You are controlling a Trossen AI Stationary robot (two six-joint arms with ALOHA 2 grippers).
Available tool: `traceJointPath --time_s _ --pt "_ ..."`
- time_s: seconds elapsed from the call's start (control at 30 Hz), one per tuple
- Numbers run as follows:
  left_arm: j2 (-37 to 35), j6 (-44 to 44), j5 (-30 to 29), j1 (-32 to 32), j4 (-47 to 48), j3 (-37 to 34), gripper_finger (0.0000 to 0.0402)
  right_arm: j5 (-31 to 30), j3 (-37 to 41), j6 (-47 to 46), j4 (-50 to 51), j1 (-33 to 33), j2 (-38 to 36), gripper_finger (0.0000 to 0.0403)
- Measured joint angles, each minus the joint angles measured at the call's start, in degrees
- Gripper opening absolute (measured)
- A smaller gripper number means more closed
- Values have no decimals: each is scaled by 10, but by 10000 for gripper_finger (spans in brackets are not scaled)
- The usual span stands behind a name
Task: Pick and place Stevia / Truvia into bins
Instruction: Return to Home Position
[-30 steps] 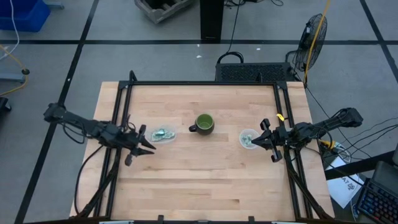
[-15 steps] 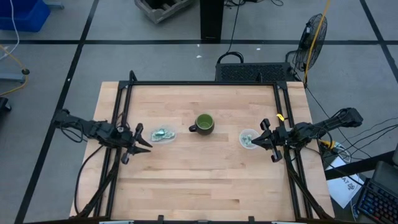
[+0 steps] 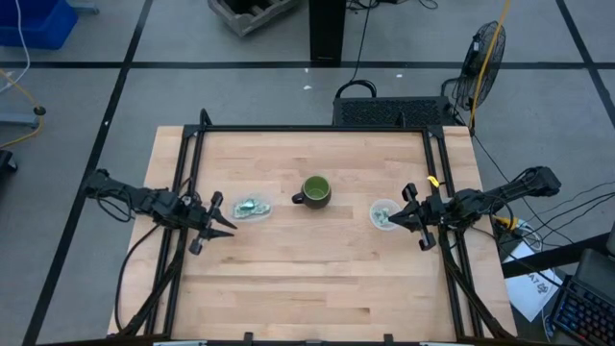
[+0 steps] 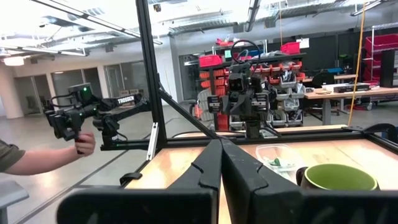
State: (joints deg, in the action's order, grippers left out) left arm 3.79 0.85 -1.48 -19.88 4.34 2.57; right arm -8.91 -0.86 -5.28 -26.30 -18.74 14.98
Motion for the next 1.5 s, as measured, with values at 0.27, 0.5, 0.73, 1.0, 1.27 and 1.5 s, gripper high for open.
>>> traceJointPath --time_s 0.27,0.5,0.73,1.0,1.27,1.5 --pt "5 14 -1 0 -3 0 97 0 0 0 0 0 0 4" --pt "5 14 -2 0 -9 -1 97 0 0 0 0 0 0 4" --pt "5 16 -2 0 -10 -1 97 12 0 -16 31 -1 4 4" --pt "5 16 -2 0 -11 -1 97 32 0 -21 95 -1 1 4" --pt "5 16 -2 0 -11 -1 97 26 0 -36 196 7 -25 4" --pt "5 16 -2 0 -11 -1 97 -60 0 40 181 23 -44 4"
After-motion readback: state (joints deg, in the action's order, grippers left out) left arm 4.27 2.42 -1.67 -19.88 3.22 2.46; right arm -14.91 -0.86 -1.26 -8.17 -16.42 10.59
